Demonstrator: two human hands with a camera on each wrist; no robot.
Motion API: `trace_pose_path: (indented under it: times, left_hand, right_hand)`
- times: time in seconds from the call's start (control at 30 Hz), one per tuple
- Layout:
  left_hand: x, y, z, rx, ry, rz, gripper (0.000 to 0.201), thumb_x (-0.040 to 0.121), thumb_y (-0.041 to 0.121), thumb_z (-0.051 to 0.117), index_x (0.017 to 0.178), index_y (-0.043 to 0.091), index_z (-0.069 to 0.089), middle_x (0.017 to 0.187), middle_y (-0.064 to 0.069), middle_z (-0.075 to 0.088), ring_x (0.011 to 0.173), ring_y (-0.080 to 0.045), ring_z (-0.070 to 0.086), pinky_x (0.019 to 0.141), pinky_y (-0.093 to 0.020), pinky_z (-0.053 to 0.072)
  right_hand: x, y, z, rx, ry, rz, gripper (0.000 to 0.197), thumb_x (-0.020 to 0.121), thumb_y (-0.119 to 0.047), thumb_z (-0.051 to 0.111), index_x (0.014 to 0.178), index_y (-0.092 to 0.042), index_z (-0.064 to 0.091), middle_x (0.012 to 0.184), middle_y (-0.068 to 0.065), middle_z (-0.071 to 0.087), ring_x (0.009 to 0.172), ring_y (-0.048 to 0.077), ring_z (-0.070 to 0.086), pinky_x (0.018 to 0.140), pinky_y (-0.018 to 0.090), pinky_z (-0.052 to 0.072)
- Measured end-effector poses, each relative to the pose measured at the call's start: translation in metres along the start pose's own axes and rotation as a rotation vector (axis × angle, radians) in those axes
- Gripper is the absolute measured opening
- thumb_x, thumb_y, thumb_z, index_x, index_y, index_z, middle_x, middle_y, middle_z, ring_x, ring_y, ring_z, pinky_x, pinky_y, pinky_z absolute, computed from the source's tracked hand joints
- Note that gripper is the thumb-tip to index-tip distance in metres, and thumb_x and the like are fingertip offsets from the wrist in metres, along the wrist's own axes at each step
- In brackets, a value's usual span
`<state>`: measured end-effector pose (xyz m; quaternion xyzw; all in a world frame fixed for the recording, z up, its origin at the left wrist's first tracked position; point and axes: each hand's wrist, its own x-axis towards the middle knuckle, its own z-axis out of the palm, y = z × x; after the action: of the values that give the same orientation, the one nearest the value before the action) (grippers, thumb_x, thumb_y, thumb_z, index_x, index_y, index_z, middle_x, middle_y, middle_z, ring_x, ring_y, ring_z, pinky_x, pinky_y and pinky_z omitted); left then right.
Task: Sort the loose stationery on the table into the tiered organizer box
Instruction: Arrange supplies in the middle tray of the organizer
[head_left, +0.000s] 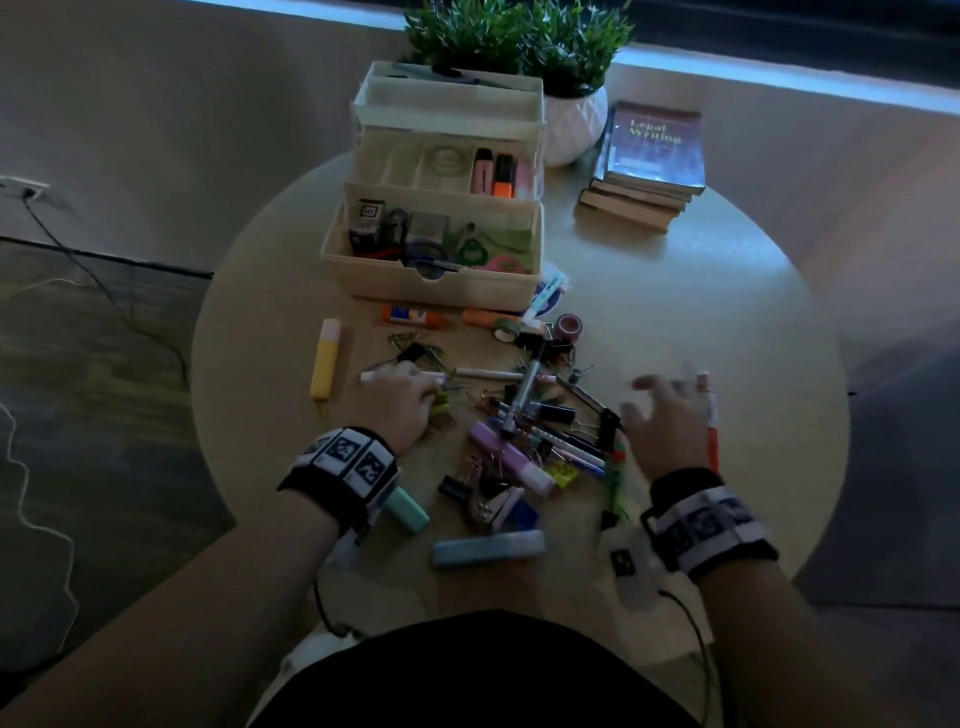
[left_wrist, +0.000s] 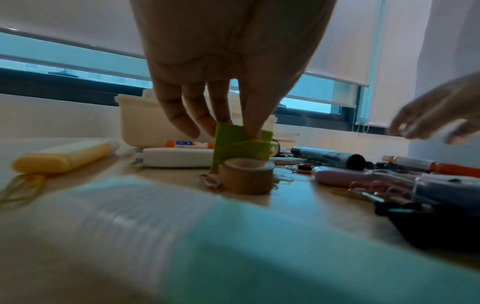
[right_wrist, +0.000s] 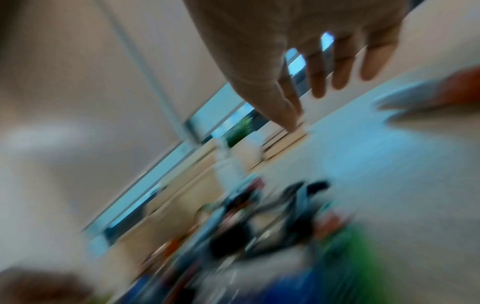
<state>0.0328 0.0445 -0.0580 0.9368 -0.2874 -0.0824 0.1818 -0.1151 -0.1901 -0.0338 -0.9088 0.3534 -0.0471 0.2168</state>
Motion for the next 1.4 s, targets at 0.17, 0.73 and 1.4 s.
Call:
trace_pose_path:
  times: [0.17, 0.73, 1.4]
  left_hand:
    - [-0.001, -0.011, -0.007, -0.026, -0.036, -0.059, 0.029, 0.089, 0.011, 0.054, 0.114, 0.010, 0.068, 0.112, -0.020, 0.060, 0.105, -0.036, 0.054, 0.089, -0.039, 0.045]
    - [-0.001, 0.018, -0.008, 0.017, -0.194, 0.016, 0.025, 0.092, 0.033, 0.051, 0.105, 0.017, 0.066, 0.114, -0.004, 0.056, 0.110, -0.020, 0.048, 0.093, -0.032, 0.037]
    - [0.061, 0.049, -0.046, -0.037, -0.334, -0.017, 0.018, 0.089, 0.021, 0.049, 0.093, 0.008, 0.061, 0.088, -0.009, 0.061, 0.087, -0.028, 0.061, 0.070, -0.034, 0.048]
  right_hand:
    - [0.033, 0.067, -0.020, -0.018, -0.080, 0.493, 0.055, 0.094, -0.055, 0.029, 0.111, -0.006, 0.049, 0.112, 0.030, 0.055, 0.104, 0.044, 0.053, 0.088, 0.045, 0.042]
    - [0.040, -0.010, 0.014, 0.255, -0.177, 0.118, 0.019, 0.079, -0.007, 0.065, 0.098, -0.005, 0.059, 0.102, 0.017, 0.066, 0.086, 0.028, 0.061, 0.072, 0.039, 0.053]
    - [0.086, -0.053, -0.018, 0.678, -0.257, 0.090, 0.022, 0.088, -0.004, 0.056, 0.105, -0.013, 0.047, 0.102, 0.008, 0.060, 0.076, 0.021, 0.056, 0.054, 0.028, 0.045]
